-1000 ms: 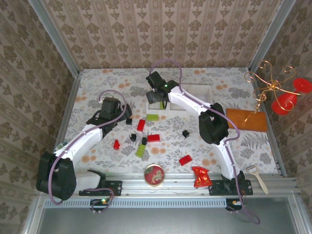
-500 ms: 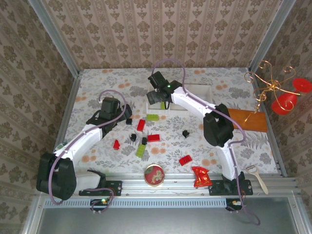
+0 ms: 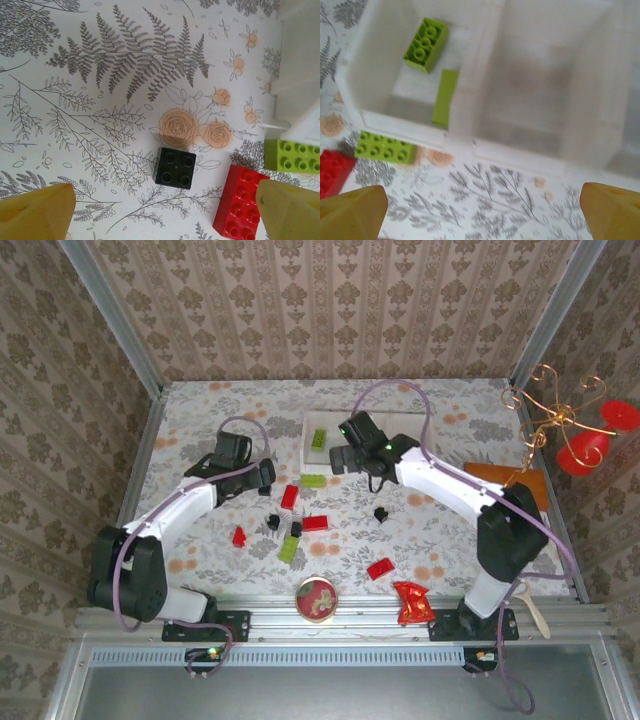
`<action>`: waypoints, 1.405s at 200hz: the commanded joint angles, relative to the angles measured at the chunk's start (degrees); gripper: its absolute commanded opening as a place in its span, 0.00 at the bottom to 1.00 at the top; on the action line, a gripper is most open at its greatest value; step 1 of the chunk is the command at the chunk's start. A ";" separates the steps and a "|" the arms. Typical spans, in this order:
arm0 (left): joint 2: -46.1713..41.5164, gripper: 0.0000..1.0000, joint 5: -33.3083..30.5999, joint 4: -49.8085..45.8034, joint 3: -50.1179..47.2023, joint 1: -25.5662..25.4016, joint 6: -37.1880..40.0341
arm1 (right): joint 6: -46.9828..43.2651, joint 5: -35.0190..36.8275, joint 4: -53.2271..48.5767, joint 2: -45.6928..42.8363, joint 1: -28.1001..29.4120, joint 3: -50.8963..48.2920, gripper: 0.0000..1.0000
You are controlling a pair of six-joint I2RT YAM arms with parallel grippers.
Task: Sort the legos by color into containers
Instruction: Pick up the lego from the middle-left of the table.
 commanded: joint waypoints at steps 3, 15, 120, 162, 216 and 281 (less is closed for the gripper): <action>2.27 0.92 2.61 -4.60 2.66 0.61 4.68 | 3.74 2.56 2.53 -6.01 -0.06 -5.93 1.00; 3.66 0.91 3.58 -5.05 3.41 0.61 5.54 | 4.63 3.67 3.09 -8.59 -0.06 -8.86 1.00; 14.24 0.83 4.81 -7.45 7.44 0.61 9.53 | 9.31 12.78 0.64 -15.74 -0.33 -16.58 1.00; 17.03 0.80 5.67 -7.55 8.15 0.65 10.08 | 9.19 14.21 2.43 -18.28 -0.50 -18.42 1.00; 18.98 0.75 5.69 -6.67 8.09 0.54 10.06 | 9.67 15.66 5.77 -21.31 -0.70 -21.79 1.00; 22.44 0.64 2.51 -6.38 10.95 0.08 10.60 | 9.77 15.66 10.21 -25.14 -0.94 -25.50 1.00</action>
